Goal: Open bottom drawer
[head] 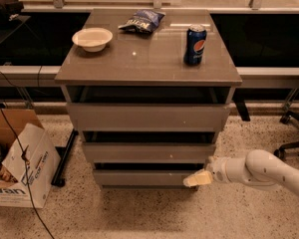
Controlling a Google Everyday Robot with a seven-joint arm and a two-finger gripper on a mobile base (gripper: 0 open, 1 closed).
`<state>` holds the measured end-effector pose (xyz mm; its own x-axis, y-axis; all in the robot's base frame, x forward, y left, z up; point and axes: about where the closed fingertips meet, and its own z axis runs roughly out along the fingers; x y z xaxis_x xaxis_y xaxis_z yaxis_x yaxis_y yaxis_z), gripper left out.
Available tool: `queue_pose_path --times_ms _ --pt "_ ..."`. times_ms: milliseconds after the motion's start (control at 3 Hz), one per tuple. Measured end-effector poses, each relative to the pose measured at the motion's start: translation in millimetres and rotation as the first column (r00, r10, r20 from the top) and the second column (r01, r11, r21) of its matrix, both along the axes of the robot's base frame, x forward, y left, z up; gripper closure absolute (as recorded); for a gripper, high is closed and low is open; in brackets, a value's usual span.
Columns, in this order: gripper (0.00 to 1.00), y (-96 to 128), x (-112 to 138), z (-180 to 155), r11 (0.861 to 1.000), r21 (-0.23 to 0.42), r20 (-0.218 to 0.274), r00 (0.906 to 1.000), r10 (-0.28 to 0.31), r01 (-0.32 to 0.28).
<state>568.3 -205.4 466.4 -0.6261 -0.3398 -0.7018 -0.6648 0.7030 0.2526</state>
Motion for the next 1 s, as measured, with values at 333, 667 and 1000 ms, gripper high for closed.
queue_pose_path --times_ms 333,667,1000 --pt "0.00 5 -1 2 1.000 -0.006 0.010 0.9999 0.011 -0.011" --pt "0.00 5 -1 2 1.000 -0.006 0.010 0.9999 0.011 -0.011" --pt "0.00 22 6 -61 1.000 0.010 -0.040 0.9990 0.018 -0.018"
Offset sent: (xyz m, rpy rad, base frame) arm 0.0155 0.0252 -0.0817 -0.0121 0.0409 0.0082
